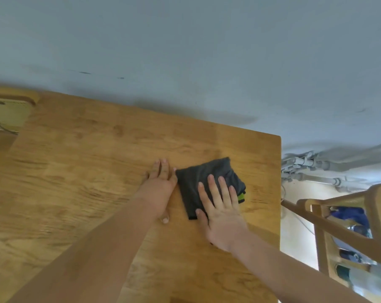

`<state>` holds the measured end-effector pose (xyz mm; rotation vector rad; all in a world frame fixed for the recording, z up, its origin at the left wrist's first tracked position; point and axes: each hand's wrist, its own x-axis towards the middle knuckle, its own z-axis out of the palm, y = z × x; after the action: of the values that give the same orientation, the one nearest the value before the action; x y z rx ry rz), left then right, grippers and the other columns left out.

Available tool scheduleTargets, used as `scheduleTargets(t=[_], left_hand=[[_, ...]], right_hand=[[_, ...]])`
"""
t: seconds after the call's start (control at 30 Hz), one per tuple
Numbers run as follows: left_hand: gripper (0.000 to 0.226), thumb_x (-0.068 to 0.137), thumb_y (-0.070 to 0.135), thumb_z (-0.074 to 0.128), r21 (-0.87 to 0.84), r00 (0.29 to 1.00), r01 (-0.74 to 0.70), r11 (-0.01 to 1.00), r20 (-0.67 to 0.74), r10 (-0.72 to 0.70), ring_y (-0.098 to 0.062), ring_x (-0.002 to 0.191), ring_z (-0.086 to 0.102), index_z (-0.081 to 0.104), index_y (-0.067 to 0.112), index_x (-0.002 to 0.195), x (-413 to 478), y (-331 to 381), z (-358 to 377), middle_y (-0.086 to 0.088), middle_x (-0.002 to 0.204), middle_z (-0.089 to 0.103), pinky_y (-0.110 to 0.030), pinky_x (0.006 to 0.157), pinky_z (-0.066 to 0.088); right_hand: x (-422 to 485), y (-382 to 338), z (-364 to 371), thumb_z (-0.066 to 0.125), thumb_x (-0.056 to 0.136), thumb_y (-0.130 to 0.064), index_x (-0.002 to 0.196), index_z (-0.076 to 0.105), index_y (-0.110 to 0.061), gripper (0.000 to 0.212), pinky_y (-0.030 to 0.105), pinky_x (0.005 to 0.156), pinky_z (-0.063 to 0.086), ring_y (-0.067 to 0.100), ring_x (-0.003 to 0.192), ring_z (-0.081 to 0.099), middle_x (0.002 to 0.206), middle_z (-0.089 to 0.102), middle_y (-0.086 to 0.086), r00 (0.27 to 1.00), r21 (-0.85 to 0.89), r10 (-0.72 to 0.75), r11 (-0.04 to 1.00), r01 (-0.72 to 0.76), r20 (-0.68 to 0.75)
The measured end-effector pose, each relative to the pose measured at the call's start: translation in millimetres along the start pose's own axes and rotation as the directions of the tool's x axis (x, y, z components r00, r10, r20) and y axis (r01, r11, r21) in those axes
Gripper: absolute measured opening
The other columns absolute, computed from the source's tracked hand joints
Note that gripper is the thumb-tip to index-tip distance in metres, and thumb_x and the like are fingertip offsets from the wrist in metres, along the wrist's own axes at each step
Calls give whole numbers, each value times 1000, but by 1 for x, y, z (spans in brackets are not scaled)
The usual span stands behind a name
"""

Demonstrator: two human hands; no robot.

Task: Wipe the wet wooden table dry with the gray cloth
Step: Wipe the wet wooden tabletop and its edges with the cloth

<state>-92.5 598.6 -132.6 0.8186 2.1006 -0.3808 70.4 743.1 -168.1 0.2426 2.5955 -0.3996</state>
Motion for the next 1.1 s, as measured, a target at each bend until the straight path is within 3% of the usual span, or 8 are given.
scheduleTargets(t=[0.13,0.23,0.37,0.47,0.67,0.83,0.9,1.1], left_hand=[[148,69,35,94,3,1000,-6,1000,-4,6,-41,151,-29,-20,11,159,-1,-2,-1,-23,161,-37,-57,127,3],[149,69,34,94,9,1000,-10,1000,2,10,-41,150,-30,-23,12,159,0,-2,-3,-24,159,-39,-57,127,4],[148,71,36,93,12,1000,-5,1000,25,4,-40,150,-32,-24,13,158,2,-2,-2,-22,158,-42,-57,127,4],[148,71,36,93,21,1000,-7,1000,24,7,-41,150,-30,-24,13,159,2,-3,-1,-23,158,-41,-57,127,5],[148,70,38,93,9,1000,-28,1000,0,28,-40,151,-30,-23,14,159,-1,-5,4,-23,158,-41,-55,126,1],[151,68,35,95,-14,1000,-31,999,-1,31,-41,149,-32,-23,13,159,2,-5,1,-23,157,-42,-57,127,2],[150,68,36,95,-3,1000,-30,1000,-7,30,-42,150,-31,-23,12,159,3,-5,-1,-25,157,-40,-58,127,4],[147,70,36,93,-30,999,-37,999,-34,36,-39,149,-33,-21,16,160,4,-8,3,-21,158,-42,-55,127,2]], right_hand=[[10,38,-22,7,104,-62,158,-23,-38,65,46,123,-21,19,147,-43,161,-40,-6,983,-187,-158,967,174,97],[49,76,-60,-3,100,-67,154,-32,-37,68,49,125,-17,22,146,-42,160,-43,-2,993,-296,-57,951,84,99],[79,104,-79,3,101,-65,158,-25,-34,70,48,127,-12,24,153,-31,166,-35,0,963,-83,270,959,-270,-12],[66,82,-58,4,103,-59,160,-23,-31,68,49,127,-11,26,155,-27,167,-32,3,917,36,380,925,-378,-119],[-20,31,-3,5,105,-56,153,-35,-32,67,48,124,-18,23,146,-44,160,-46,0,956,44,291,956,-289,-45],[-19,50,-27,8,100,-71,162,-12,-41,71,45,127,-10,21,155,-26,170,-24,-2,972,-28,232,972,-231,23],[4,58,-44,7,96,-79,163,-4,-39,78,48,127,-9,26,156,-18,172,-14,0,964,-34,265,964,-265,-1],[85,113,-91,8,88,-88,160,-20,-40,90,54,126,-7,33,155,-23,166,-35,8,880,-2,474,880,-474,-8]])
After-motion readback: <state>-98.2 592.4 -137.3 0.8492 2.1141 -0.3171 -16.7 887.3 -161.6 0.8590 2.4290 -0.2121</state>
